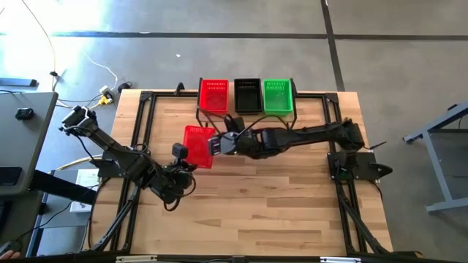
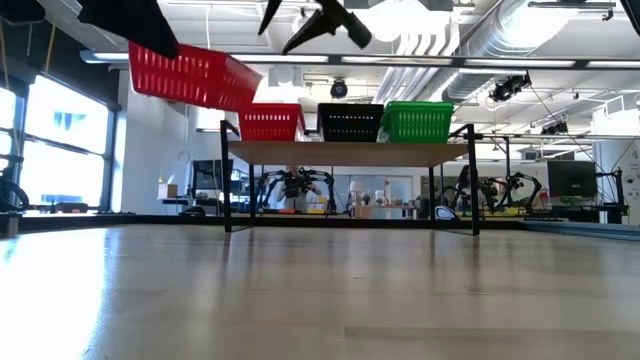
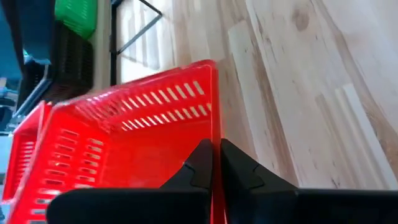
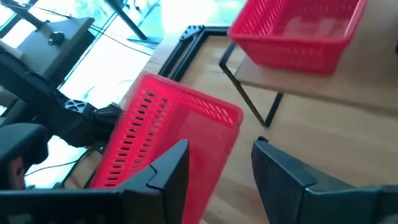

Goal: Stack baskets on shelf by color
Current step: Stack the red bin on the stacked red bins on the shelf

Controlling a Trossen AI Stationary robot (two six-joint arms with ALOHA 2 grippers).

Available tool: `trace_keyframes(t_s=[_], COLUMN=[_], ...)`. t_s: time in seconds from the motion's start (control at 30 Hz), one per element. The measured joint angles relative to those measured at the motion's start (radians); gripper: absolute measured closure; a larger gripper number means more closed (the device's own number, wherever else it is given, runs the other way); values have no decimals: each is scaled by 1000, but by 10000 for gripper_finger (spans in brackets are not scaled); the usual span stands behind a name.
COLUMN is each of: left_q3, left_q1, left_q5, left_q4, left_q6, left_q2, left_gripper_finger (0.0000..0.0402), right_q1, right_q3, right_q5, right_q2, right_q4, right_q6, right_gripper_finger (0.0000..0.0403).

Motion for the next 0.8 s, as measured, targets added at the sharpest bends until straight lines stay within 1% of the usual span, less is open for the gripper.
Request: trace_keyframes(t_s=[0.17,0.37,0.47,0.6,0.67,0.8], left_q3=[7,44,48,48,48,49], left_q1=[6,46,89,167,217,331], left_q5=[-16,-66,-67,-66,-49,54], left_q4=[2,13,58,151,204,315], left_q6=[0,52,105,218,286,396], left_q2=[-47,-105,-139,-179,-194,-216], left_gripper_finger=[401,401,401,401,401,401], right_q1=[0,-2,-8,-22,-31,-58], right_q3=[0,0,0,0,0,0], right_q5=[-8,0,5,13,24,37], right_q2=[-51,-120,-151,-189,-204,-238], right_q4=[-4,-2,-3,0,0,5], right_q6=[-91,-227,-304,-408,-460,-551], right_gripper_finger=[246,247,247,247,247,247])
